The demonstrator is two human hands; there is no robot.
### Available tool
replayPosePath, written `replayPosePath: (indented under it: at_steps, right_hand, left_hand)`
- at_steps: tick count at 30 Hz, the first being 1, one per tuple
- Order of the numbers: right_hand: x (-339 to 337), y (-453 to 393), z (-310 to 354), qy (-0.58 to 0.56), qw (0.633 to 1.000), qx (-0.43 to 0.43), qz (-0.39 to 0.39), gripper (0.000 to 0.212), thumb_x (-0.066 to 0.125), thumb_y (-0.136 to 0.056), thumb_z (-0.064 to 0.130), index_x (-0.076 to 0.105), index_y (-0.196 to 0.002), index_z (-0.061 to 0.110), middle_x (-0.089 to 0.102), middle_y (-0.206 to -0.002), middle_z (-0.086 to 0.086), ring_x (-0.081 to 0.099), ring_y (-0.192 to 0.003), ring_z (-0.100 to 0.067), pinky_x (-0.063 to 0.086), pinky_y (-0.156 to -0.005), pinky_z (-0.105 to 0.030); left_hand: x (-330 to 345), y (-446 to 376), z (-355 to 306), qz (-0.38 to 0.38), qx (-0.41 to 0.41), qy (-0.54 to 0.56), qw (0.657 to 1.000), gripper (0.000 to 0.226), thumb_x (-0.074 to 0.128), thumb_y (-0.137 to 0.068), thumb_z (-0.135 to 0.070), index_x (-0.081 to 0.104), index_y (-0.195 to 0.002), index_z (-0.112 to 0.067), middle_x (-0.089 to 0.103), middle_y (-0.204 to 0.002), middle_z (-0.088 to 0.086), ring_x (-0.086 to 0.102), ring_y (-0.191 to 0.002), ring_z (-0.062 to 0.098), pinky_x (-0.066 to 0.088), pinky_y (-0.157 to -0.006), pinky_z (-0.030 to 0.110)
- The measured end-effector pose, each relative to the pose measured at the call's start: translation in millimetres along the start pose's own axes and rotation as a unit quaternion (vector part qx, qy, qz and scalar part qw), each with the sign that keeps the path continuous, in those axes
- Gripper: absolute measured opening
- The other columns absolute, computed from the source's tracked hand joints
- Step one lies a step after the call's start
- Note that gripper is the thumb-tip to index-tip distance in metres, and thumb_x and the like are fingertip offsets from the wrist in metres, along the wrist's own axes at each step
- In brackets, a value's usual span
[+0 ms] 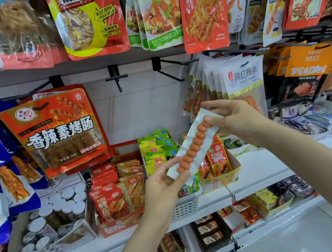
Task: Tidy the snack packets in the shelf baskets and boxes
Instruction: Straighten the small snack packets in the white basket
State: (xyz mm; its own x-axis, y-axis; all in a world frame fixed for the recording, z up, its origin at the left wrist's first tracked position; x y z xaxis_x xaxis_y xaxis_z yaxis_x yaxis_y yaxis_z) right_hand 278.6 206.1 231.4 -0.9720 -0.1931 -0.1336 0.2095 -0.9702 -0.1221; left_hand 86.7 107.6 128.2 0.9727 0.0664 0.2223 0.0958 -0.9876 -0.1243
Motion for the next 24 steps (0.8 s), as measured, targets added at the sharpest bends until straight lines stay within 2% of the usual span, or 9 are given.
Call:
replayPosePath:
  at_steps: [4, 7, 11, 12, 14, 16, 20, 22, 24]
  right_hand:
    - [0.3, -0.7, -0.3, -0.001, 1.000, 0.009, -0.004, 0.040, 0.072, -0.084, 0.008, 0.063, -0.122, 0.011, 0.075, -0.102, -0.006, 0.074, -0.087, -0.022, 0.061, -0.073, -0.033]
    - [2.0, -0.6, -1.6, -0.012, 1.000, 0.016, 0.001, 0.036, 0.074, -0.081, 0.015, 0.066, -0.114, 0.005, 0.076, -0.095, -0.009, 0.074, -0.085, -0.020, 0.059, -0.070, -0.026]
    - [5.5, 0.3, -1.2, -0.062, 0.998, 0.021, 0.016, 0.039, 0.074, -0.073, 0.023, 0.070, -0.108, 0.006, 0.074, -0.101, -0.013, 0.070, -0.099, -0.029, 0.056, -0.088, -0.039]
    - [6.6, 0.1, 1.1, -0.077, 0.997, 0.011, 0.026, 0.034, 0.072, -0.074, 0.021, 0.071, -0.106, 0.009, 0.074, -0.100, -0.012, 0.070, -0.097, -0.028, 0.057, -0.086, -0.037]
    - [8.3, 0.7, 5.3, -0.097, 0.994, 0.001, 0.052, 0.021, 0.068, -0.079, 0.014, 0.074, -0.099, 0.015, 0.073, -0.094, -0.007, 0.071, -0.094, -0.022, 0.058, -0.080, -0.032]
    - [8.0, 2.5, 5.2, -0.111, 0.991, 0.012, 0.077, 0.021, 0.065, -0.082, 0.013, 0.075, -0.100, 0.018, 0.070, -0.094, -0.005, 0.071, -0.092, -0.019, 0.057, -0.081, -0.032]
    - [7.2, 7.8, 3.4, -0.145, 0.980, 0.064, 0.117, 0.029, 0.051, -0.097, 0.015, 0.066, -0.122, 0.013, 0.070, -0.115, -0.014, 0.068, -0.106, -0.029, 0.058, -0.083, -0.035]
    - [2.6, 8.4, 5.2, -0.126, 0.984, 0.074, 0.105, 0.031, 0.049, -0.100, 0.024, 0.061, -0.128, 0.015, 0.072, -0.110, -0.014, 0.069, -0.104, -0.032, 0.059, -0.081, -0.036]
    - [-1.7, 7.4, 8.6, -0.049, 0.993, 0.063, 0.090, 0.041, 0.060, -0.090, 0.035, 0.059, -0.128, 0.018, 0.075, -0.102, -0.010, 0.071, -0.098, -0.027, 0.060, -0.076, -0.030]
  left_hand:
    - [-1.8, -1.2, -6.3, -0.008, 0.020, -0.008, 1.000, 0.034, 0.075, -0.081, -0.002, 0.073, -0.104, -0.028, 0.073, -0.109, -0.006, 0.069, -0.099, 0.010, 0.053, -0.077, 0.020]
    - [2.5, -1.7, 0.9, 0.009, -0.044, 0.130, 0.990, 0.041, 0.075, -0.079, -0.014, 0.055, -0.116, -0.016, 0.070, -0.115, 0.008, 0.071, -0.096, 0.020, 0.057, -0.073, 0.027]
    - [29.7, 10.8, 15.9, 0.107, -0.243, 0.324, 0.908, 0.064, 0.050, -0.088, -0.056, 0.063, -0.127, -0.007, 0.063, -0.128, 0.020, 0.068, -0.106, 0.033, 0.060, -0.082, 0.039]
    - [30.7, 12.0, 17.9, 0.111, -0.263, 0.346, 0.894, 0.065, 0.048, -0.089, -0.057, 0.067, -0.123, -0.005, 0.062, -0.128, 0.023, 0.069, -0.101, 0.031, 0.060, -0.081, 0.037]
    - [29.6, 8.5, 18.0, 0.105, -0.257, 0.372, 0.886, 0.045, 0.056, -0.090, -0.036, 0.070, -0.116, -0.002, 0.065, -0.121, 0.022, 0.071, -0.085, 0.023, 0.061, -0.075, 0.029]
    - [22.3, 2.1, 17.0, 0.084, -0.212, 0.338, 0.913, 0.029, 0.063, -0.084, -0.012, 0.074, -0.110, -0.004, 0.070, -0.111, 0.017, 0.070, -0.080, 0.017, 0.060, -0.069, 0.023]
    - [-0.9, -10.5, 11.2, 0.014, -0.074, 0.121, 0.990, 0.028, 0.072, -0.077, -0.014, 0.076, -0.103, -0.024, 0.073, -0.111, 0.000, 0.071, -0.091, 0.012, 0.056, -0.069, 0.021]
    - [-11.7, -15.0, 3.1, -0.023, -0.002, -0.004, 1.000, 0.030, 0.073, -0.083, -0.011, 0.071, -0.106, -0.030, 0.071, -0.112, -0.008, 0.071, -0.092, 0.011, 0.054, -0.068, 0.018]
    - [-14.4, -18.9, -6.3, -0.028, 0.061, -0.063, 0.996, 0.038, 0.071, -0.086, -0.005, 0.069, -0.104, -0.038, 0.069, -0.107, -0.017, 0.071, -0.093, 0.009, 0.053, -0.070, 0.017]
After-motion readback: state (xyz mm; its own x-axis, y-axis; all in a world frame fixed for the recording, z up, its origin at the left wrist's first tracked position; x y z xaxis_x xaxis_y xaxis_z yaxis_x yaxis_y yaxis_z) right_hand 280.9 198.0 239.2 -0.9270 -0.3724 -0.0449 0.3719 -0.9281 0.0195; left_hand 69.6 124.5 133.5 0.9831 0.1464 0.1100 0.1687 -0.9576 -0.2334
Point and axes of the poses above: each hand's wrist, its own y-axis away from the middle knuckle, its own x-axis out of the palm, z = x × y, the point moved 9 cm from there along -y, towards the middle knuckle
